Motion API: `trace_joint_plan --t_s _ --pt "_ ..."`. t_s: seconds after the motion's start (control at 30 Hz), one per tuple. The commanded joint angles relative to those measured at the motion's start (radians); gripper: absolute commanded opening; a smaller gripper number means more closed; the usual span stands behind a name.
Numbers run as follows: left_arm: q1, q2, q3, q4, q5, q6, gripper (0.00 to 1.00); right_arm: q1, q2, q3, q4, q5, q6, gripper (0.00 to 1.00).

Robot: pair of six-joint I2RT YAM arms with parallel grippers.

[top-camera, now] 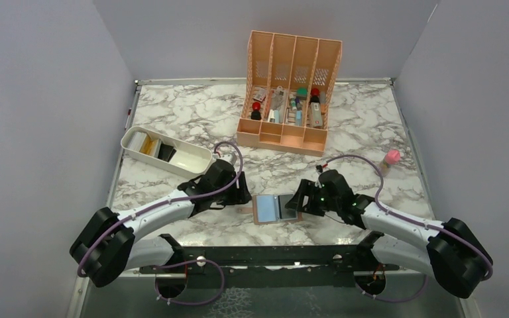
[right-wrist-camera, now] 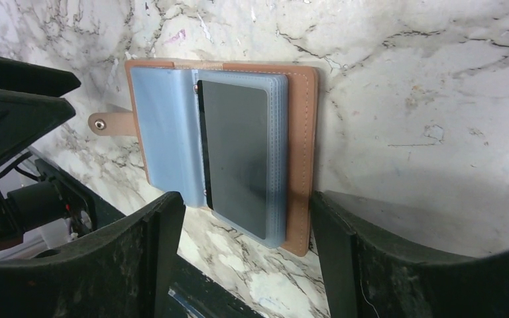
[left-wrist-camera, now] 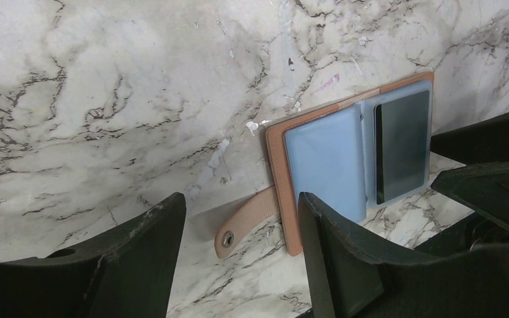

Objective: Put the credit cards into the card holder
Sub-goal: Insert the credit card into the card holder, then close the card holder at the center of the board.

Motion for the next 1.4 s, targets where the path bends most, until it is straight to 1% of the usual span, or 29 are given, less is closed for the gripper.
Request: trace_joint_plan --t_s 0.0,0.27,0.37,0.5,0.6,0.63,0.73,0.83,0.9,0.93,1.13,1.3,1.37 --pt "0.01 0.009 -0.017 0.064 0.073 0.009 0.65 0.004 0.019 -0.009 0.003 -0.007 0.0 0.75" --pt "0.01 -0.009 -0.051 0.049 0.135 -0.049 0.63 0.004 -0.054 0.011 -0.093 0.095 -0.04 0.75" --pt "0.01 -0.011 -0.085 0.098 0.165 -0.072 0.62 0.004 -0.049 0.013 -0.097 0.1 -0.049 0.76" --pt "0.01 0.023 -0.111 0.174 0.203 -0.094 0.57 0.004 -0.018 0.011 -0.062 0.062 -0.045 0.76" --pt "0.01 0.059 -0.102 0.195 0.209 -0.095 0.49 0.004 0.007 0.01 -0.026 0.013 -0.041 0.76" --pt "0.01 0.067 -0.099 0.201 0.21 -0.095 0.46 0.004 0.015 0.011 -0.018 0.001 -0.037 0.76" --pt "0.009 0.068 -0.1 0.225 0.216 -0.1 0.3 0.004 0.03 0.02 -0.01 -0.028 -0.03 0.76" --pt "0.009 0.05 -0.107 0.247 0.215 -0.108 0.12 0.004 0.01 0.017 0.015 -0.069 -0.007 0.76" --pt "0.009 0.039 -0.111 0.262 0.22 -0.116 0.03 0.004 -0.009 0.013 0.038 -0.105 0.01 0.75" --pt "0.009 0.036 -0.116 0.272 0.224 -0.122 0.0 0.004 -0.021 0.01 0.058 -0.123 0.023 0.75" --pt "0.004 0.046 -0.161 0.362 0.248 -0.159 0.0 0.004 -0.089 -0.024 0.175 -0.221 0.087 0.75" --pt "-0.003 0.078 -0.189 0.461 0.275 -0.198 0.0 0.004 -0.067 -0.039 0.29 -0.285 0.12 0.75" --pt "-0.01 0.092 -0.186 0.474 0.275 -0.206 0.0 0.004 -0.047 -0.041 0.329 -0.302 0.129 0.75"
